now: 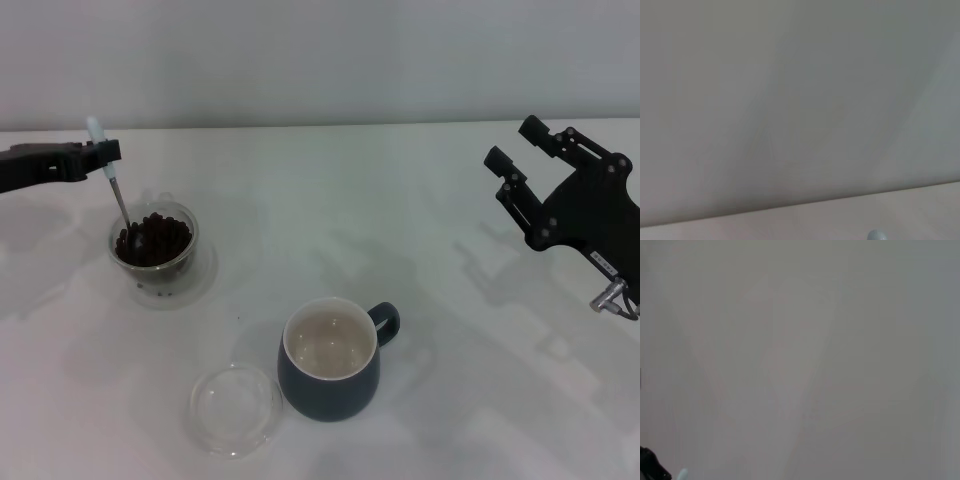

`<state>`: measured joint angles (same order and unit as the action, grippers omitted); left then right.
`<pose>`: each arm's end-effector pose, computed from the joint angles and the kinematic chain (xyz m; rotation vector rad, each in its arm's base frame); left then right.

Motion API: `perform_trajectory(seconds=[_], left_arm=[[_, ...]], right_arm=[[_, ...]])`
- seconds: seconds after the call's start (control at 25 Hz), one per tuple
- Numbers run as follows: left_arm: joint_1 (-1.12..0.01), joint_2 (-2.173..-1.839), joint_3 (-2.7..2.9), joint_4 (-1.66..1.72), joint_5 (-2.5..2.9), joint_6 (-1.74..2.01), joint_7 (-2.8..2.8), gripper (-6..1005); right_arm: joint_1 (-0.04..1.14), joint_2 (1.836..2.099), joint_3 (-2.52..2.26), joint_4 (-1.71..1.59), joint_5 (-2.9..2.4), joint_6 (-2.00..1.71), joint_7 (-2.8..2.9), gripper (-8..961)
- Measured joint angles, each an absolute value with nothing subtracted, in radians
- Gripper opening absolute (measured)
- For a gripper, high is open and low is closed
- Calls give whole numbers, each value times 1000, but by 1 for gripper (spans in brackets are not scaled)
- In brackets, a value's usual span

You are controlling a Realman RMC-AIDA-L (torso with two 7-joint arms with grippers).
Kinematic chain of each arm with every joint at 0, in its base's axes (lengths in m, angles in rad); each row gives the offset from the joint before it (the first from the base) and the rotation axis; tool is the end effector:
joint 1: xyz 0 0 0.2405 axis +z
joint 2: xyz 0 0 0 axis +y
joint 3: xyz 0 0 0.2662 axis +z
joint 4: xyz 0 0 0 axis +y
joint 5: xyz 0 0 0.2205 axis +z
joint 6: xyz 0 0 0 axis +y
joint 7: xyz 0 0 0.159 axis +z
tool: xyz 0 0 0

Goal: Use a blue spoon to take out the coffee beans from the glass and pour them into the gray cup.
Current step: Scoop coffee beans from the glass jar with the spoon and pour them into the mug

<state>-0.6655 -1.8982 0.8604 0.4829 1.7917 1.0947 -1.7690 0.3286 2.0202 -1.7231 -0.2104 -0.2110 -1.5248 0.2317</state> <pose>-0.2876 0.4449 0.0349 -2.2856 -1.0757 -0.5935 0.3013 0.3057 -0.0147 -1.9277 0.0638 0.9322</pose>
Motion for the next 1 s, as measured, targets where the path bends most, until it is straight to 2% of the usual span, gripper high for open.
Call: perform_trajectory(seconds=[0.32,1.0], left_arm=[[-633,-1929,797,477,1772,1094,-1863,128],[-486,-1938,788,422,1518,1098,-1993,128]], right_arm=[[333,2020,-1726,-221,-210,-1502,235,445],[325,2017,-1723,-212,-173,-1463,235,445]])
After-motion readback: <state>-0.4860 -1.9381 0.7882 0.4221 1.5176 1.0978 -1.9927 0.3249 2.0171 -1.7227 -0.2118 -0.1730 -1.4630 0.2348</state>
